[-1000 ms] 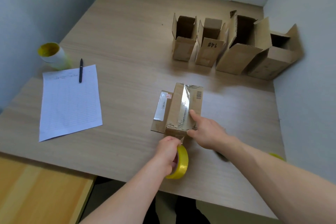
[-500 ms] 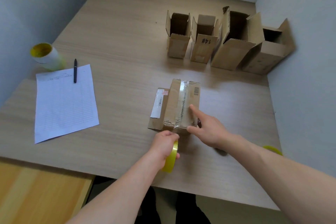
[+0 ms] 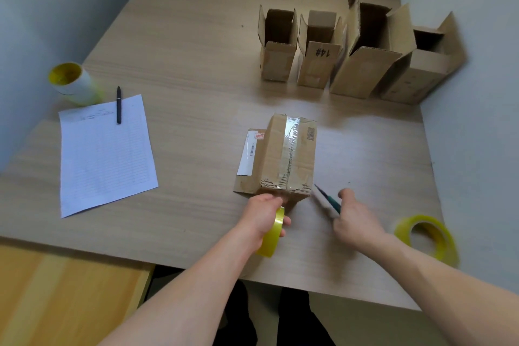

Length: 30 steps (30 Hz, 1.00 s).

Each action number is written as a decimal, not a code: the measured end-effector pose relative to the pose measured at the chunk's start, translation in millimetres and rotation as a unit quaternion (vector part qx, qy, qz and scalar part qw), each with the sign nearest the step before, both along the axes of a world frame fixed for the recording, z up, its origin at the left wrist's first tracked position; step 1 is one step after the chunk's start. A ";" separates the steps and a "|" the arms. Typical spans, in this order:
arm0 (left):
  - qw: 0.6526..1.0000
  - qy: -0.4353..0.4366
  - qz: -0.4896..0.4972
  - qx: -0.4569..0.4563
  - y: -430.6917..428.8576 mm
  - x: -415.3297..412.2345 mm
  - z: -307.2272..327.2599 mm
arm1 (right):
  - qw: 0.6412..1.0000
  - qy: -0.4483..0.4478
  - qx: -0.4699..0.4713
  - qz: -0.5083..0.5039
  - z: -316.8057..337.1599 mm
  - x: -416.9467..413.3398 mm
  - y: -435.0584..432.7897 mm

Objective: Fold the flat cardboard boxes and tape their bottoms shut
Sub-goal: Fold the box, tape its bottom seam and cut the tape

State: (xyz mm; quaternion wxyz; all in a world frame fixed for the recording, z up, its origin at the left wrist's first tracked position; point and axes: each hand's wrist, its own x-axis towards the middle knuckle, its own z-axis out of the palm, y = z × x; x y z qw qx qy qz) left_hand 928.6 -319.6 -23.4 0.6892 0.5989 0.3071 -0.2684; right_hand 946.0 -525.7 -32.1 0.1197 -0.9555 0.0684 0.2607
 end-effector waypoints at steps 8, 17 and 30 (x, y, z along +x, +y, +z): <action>0.999 -0.010 0.035 0.000 -1.5 0.7 -6.0 | 0.938 -0.268 0.205 0.082 50.2 -1.6 -6.8; 0.999 -0.010 0.047 0.020 -5.8 -1.0 -7.8 | 0.936 -0.162 0.008 0.313 41.8 -3.2 5.7; 0.996 0.006 0.071 0.056 -9.2 1.8 -1.8 | 0.929 -0.151 -0.062 0.331 45.6 -2.8 35.3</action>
